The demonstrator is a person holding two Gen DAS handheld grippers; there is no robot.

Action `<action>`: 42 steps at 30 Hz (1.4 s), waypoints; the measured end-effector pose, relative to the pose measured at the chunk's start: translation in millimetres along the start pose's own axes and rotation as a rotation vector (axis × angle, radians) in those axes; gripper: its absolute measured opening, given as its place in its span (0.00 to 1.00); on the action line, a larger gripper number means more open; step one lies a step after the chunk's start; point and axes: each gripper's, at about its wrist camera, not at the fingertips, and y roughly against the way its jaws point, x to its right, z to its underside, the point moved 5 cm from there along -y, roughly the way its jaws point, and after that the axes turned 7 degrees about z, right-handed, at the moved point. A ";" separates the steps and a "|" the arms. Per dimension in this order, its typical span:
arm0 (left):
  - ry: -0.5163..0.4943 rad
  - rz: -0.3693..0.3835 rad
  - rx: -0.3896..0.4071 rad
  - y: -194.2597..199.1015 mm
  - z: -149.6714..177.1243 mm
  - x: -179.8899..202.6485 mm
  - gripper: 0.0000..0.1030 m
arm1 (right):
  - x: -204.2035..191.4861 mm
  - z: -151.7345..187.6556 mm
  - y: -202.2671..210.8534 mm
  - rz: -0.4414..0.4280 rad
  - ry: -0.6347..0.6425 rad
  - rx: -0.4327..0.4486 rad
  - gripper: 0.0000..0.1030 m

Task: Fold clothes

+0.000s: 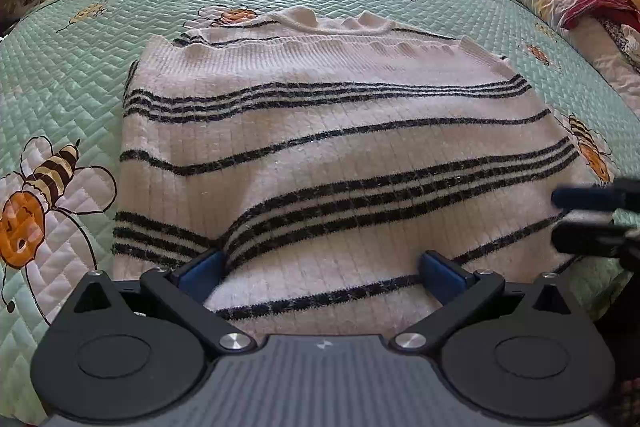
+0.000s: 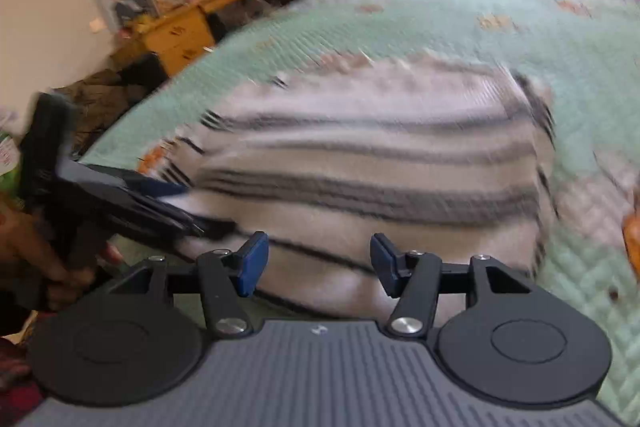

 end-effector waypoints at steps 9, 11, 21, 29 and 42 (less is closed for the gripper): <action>-0.003 -0.013 -0.016 -2.2 -0.6 2.5 0.99 | -12.9 8.3 -22.2 0.025 0.061 -0.103 0.65; 0.000 -0.015 -0.019 -3.1 -1.0 2.9 0.99 | -13.9 -9.9 -12.2 0.045 0.067 -0.059 0.65; 0.031 -0.013 -0.069 -4.6 -5.7 1.5 0.99 | -5.2 -21.2 -71.7 0.372 0.036 -0.225 0.97; 0.055 -0.018 -0.129 -7.9 -11.1 1.2 0.99 | -6.9 -22.6 -58.3 0.317 -0.005 -0.248 0.97; 0.057 -0.094 -0.168 -12.3 -13.0 9.6 0.99 | 20.0 -9.0 -46.6 0.286 0.004 -0.208 0.72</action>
